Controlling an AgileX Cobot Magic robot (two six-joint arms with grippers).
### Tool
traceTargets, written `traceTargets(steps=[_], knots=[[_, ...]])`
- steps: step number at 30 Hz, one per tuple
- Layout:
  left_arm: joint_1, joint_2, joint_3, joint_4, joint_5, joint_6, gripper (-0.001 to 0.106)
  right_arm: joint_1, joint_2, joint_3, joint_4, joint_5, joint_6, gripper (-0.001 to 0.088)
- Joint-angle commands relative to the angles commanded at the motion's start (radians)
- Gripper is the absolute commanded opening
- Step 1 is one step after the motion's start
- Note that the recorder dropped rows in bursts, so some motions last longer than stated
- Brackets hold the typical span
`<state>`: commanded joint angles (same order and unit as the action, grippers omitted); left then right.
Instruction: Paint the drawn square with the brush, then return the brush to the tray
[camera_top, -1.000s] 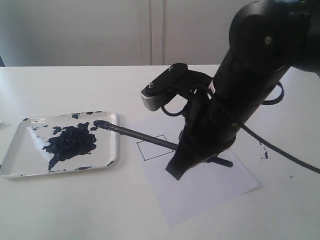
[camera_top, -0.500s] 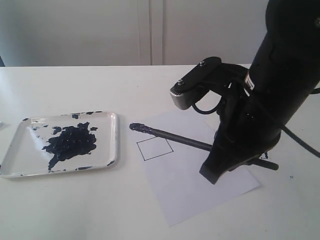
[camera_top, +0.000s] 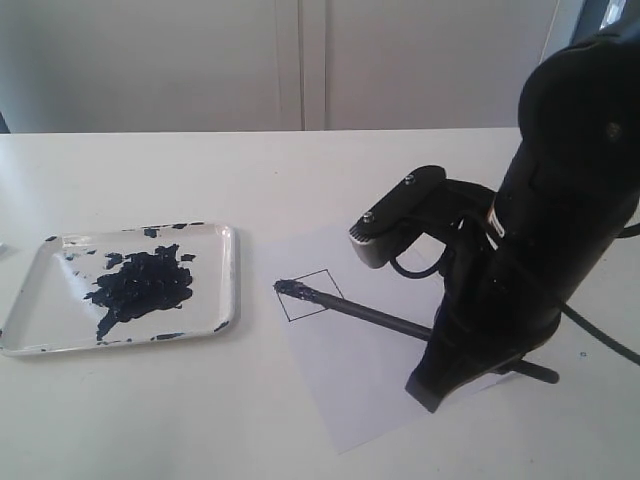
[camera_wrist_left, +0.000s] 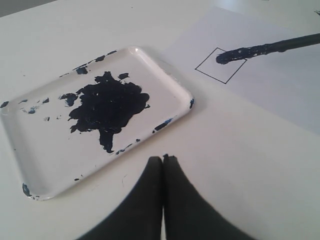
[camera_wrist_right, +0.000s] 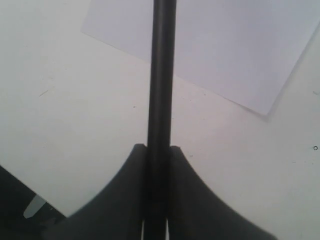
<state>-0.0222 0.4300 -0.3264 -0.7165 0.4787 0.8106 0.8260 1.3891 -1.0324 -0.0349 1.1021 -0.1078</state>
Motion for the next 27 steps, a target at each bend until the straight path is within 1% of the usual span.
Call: traceTargets(steps=[5,9,11,12,13,14,16,20,22,24,26,27], knots=[[0.0,0.0,0.0,0.0,0.0,0.0,0.0,0.0,0.0,0.0,0.0,-0.021,0.0,0.0],[0.0,0.0,0.0,-0.011,-0.084,-0.005,0.0,0.0,0.0,0.0,0.0,-0.027,0.0,0.0],[0.0,0.0,0.0,-0.061,-0.09,-0.038,0.0,0.0,0.0,0.0,0.0,-0.027,0.0,0.0],[0.0,0.0,0.0,-0.121,-0.09,-0.06,0.0,0.0,0.0,0.0,0.0,-0.027,0.0,0.0],[0.0,0.0,0.0,-0.146,-0.09,-0.06,0.0,0.0,0.0,0.0,0.0,-0.029,0.0,0.0],[0.0,0.0,0.0,-0.227,-0.09,-0.06,0.0,0.0,0.0,0.0,0.0,-0.029,-0.004,0.0],[0.0,0.0,0.0,-0.264,-0.095,-0.057,0.0,0.0,0.0,0.0,0.0,-0.031,-0.003,0.0],[0.0,0.0,0.0,-0.262,-0.085,-0.05,0.0,0.0,0.0,0.0,0.0,-0.031,-0.003,0.0],[0.0,0.0,0.0,-0.262,-0.106,-0.05,0.0,0.0,0.0,0.0,0.0,-0.033,-0.003,0.0],[0.0,0.0,0.0,-0.262,-0.082,-0.021,0.0,0.0,0.0,0.0,0.0,-0.033,-0.003,0.0],[0.0,0.0,0.0,-0.271,-0.062,-0.006,0.004,0.0,0.0,0.0,0.0,-0.035,-0.003,0.0],[0.0,0.0,0.0,-0.275,-0.058,-0.003,0.008,0.0,0.0,0.0,0.0,-0.035,-0.003,0.0]])
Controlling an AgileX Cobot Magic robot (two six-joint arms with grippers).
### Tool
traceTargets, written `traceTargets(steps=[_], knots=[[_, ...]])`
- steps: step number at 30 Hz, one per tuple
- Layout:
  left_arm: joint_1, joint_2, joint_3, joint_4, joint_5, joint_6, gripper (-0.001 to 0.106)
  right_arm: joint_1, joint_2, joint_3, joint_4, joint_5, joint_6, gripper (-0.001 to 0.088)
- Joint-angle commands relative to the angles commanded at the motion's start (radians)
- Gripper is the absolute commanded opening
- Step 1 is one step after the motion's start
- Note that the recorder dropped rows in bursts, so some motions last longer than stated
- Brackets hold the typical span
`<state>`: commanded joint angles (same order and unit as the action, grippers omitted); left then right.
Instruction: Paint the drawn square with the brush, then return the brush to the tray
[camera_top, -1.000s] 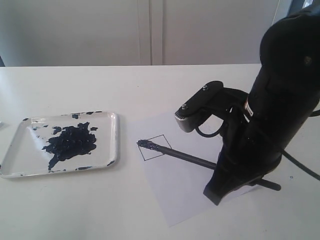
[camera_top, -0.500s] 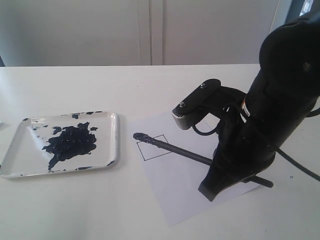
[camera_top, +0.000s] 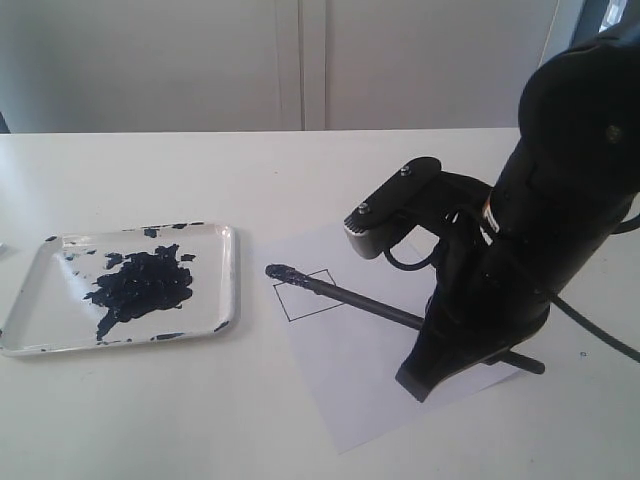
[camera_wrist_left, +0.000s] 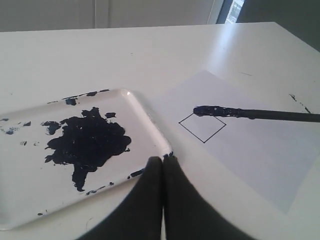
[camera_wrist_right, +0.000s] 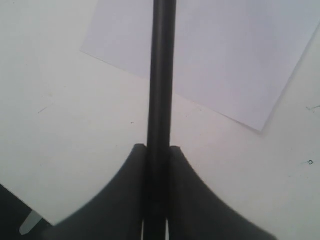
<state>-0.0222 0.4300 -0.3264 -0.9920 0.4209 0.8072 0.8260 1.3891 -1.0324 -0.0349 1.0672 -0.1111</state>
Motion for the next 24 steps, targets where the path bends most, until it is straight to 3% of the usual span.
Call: traceTargets(steps=[7,14,17,24], knots=[[0.0,0.0,0.0,-0.049,0.0,0.0,0.057,0.0,0.0,0.0,0.004,0.0,0.0,0.0],[0.0,0.001,-0.015,-0.129,0.083,0.067,0.059,0.0,0.0,0.0,0.004,0.0,0.0,0.0],[0.0,0.009,-0.071,-0.127,0.14,0.132,0.059,0.0,0.0,0.0,0.004,0.0,0.0,0.0],[0.0,0.133,-0.248,-0.074,0.252,0.131,0.059,0.0,0.0,0.0,0.019,-0.01,0.0,0.0]])
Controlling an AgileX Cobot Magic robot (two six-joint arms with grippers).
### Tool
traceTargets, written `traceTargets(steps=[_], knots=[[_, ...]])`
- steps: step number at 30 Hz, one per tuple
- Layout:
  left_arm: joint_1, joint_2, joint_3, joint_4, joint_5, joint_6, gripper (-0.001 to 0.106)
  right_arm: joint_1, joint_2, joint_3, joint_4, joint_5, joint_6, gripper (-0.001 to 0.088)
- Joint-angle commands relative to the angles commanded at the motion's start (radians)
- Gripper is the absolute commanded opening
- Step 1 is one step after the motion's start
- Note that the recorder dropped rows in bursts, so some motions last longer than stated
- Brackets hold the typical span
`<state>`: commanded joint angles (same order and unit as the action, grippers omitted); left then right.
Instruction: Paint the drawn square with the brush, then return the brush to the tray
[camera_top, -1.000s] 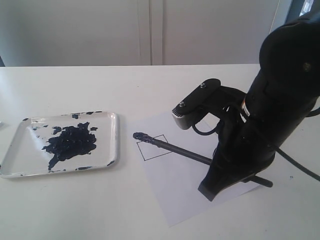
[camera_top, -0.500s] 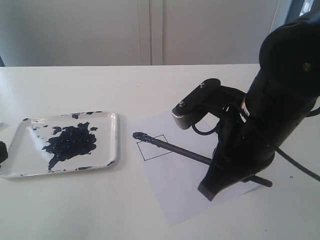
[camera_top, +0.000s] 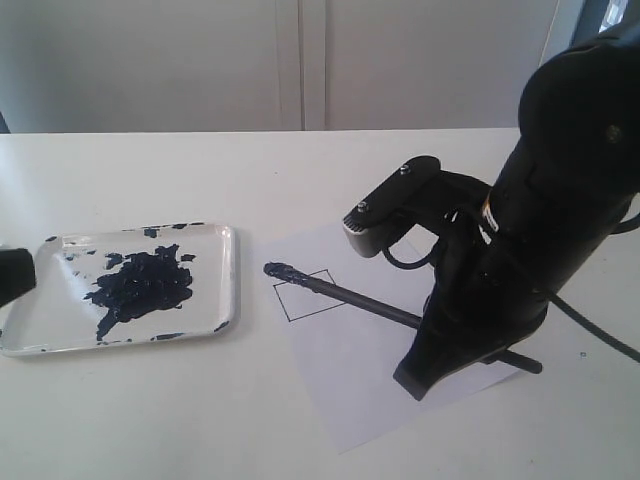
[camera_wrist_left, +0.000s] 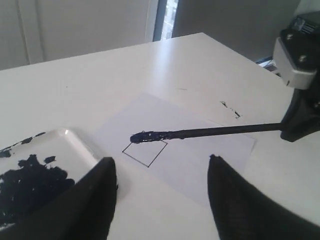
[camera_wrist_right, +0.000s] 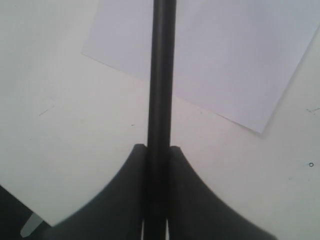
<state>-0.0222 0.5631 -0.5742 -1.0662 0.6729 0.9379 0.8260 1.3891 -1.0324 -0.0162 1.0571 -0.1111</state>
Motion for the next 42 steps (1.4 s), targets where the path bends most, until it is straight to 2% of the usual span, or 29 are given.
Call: traceTargets(steps=[5,9,15,20,23,28,34,36,42], knots=[[0.0,0.126,-0.094,0.099,0.04,0.007,0.059,0.0,-0.002,0.0,0.0,-0.008,0.0,0.0],[0.0,0.185,-0.115,0.108,0.052,0.012,0.059,0.0,-0.002,0.0,0.004,-0.008,0.0,0.0],[-0.002,0.29,-0.127,0.032,0.029,0.187,0.059,0.0,-0.002,0.0,0.008,-0.008,0.0,0.0],[-0.009,0.401,-0.168,-0.131,0.028,0.396,0.059,0.0,-0.002,0.0,0.016,0.003,0.004,0.0],[-0.051,0.468,-0.204,-0.142,-0.002,0.478,0.059,0.0,-0.002,0.0,0.016,0.015,0.006,0.0],[-0.159,0.602,-0.252,-0.135,-0.113,0.546,0.059,0.0,-0.002,0.0,0.016,0.031,0.01,0.0],[-0.289,0.781,-0.312,-0.137,-0.223,0.69,0.059,0.0,-0.002,0.0,0.016,0.044,0.01,0.0],[-0.309,0.836,-0.34,-0.137,-0.242,0.699,0.059,0.0,-0.002,0.0,0.016,0.044,0.01,0.0],[-0.311,0.976,-0.433,-0.144,-0.265,0.701,0.059,0.0,-0.004,0.0,0.016,0.076,0.026,0.0]])
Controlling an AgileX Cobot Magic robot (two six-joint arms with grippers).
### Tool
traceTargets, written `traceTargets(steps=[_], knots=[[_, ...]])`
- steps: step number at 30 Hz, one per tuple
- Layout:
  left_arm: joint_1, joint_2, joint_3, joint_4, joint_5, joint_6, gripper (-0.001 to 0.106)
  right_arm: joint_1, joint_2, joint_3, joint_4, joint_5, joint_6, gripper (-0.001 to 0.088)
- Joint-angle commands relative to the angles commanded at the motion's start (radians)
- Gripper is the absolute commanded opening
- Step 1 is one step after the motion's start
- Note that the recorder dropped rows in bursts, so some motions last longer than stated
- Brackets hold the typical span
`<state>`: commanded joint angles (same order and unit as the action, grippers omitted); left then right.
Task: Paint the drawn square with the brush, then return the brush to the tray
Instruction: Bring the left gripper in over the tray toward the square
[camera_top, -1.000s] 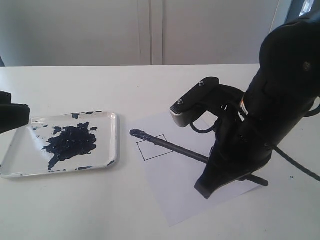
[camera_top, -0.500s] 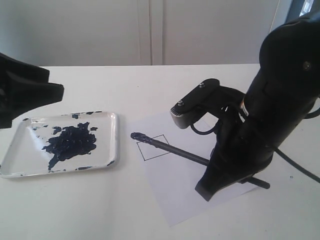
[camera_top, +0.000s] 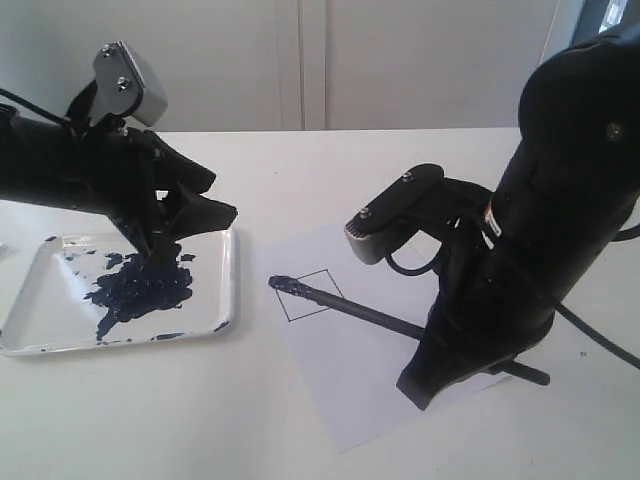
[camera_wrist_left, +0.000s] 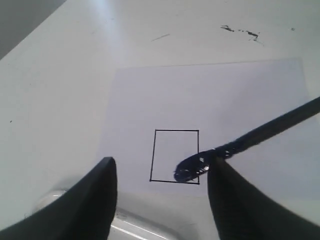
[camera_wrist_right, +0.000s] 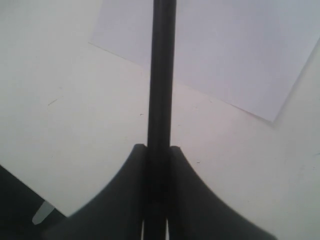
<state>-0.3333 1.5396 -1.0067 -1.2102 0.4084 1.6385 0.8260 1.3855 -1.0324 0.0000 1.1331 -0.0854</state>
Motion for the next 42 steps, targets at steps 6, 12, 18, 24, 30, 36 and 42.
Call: traceTargets(steps=[6,12,18,24,30,36,42], knots=[[0.0,0.124,-0.083,0.0,0.008,0.014,0.059,0.0,0.0,0.0,0.006,-0.002,0.011,0.0],[0.0,0.268,-0.131,-0.002,0.013,0.022,0.059,0.0,0.0,0.0,0.006,-0.002,0.017,0.0],[0.0,0.353,-0.173,-0.077,0.036,0.108,0.059,0.0,0.0,0.0,0.01,0.007,0.019,0.0],[0.0,0.393,-0.219,-0.198,0.08,0.225,0.059,0.0,0.0,0.0,0.01,0.037,0.036,0.0],[-0.032,0.424,-0.25,-0.063,0.008,0.222,0.059,0.0,0.0,0.0,0.01,0.04,0.042,0.0],[-0.039,0.473,-0.301,-0.008,0.011,0.18,0.059,0.0,0.0,0.0,0.01,0.042,0.044,0.0],[-0.039,0.509,-0.352,0.003,0.032,0.136,0.057,0.0,0.0,0.0,0.01,0.049,0.044,0.0]])
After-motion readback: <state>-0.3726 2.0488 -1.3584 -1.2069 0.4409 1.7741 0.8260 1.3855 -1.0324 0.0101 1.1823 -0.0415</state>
